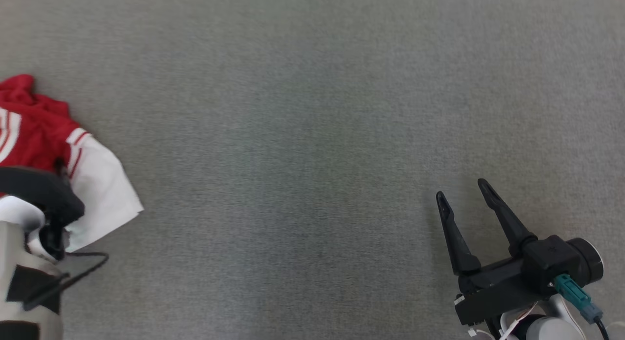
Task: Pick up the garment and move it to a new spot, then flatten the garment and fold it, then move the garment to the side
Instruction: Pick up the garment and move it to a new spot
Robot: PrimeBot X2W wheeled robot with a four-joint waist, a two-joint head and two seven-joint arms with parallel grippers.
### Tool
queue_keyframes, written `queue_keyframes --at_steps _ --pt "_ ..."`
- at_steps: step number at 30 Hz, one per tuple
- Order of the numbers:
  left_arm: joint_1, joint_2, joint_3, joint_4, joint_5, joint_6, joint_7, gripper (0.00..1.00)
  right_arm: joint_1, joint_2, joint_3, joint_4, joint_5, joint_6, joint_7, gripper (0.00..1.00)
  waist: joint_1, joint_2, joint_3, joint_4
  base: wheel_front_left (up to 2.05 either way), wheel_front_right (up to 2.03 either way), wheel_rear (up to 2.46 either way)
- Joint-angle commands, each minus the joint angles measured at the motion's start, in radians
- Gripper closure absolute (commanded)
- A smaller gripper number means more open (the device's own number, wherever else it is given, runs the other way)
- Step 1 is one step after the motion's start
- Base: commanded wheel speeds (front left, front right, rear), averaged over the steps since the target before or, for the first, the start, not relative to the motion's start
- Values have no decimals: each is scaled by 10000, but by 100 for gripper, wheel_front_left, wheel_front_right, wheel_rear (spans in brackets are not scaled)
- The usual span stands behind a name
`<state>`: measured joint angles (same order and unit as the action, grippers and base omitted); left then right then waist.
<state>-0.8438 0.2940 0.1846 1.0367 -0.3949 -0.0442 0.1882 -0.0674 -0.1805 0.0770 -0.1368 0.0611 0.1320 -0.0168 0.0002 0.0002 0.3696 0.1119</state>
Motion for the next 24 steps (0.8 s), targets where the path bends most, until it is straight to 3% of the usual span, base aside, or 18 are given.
queue_keyframes --at_steps 1,4,6,18,24 --pt "-141 3 14 228 -71 -5 160 0 -140 61 -15 -78 -34 -26 -52 0 -2 -2 958 -915 0 0 0" --pt "-129 -179 -23 825 -189 17 767 1 -179 141 -99 -84 -24 -28 -141 0 -2 -2 993 -967 0 0 0" --pt "-260 -133 -152 1104 -124 52 1087 100 -243 258 -109 20 15 -26 -242 0 -2 -2 890 -920 0 0 0" --pt "-771 1292 -561 302 197 -432 610 100 -447 807 75 1219 221 -28 -941 0 -2 -2 -745 -410 0 0 0" --pt "-820 1359 -1034 -1007 447 -644 301 100 -228 980 -134 1677 300 -26 -1283 0 -2 -2 -1624 -170 0 0 0"
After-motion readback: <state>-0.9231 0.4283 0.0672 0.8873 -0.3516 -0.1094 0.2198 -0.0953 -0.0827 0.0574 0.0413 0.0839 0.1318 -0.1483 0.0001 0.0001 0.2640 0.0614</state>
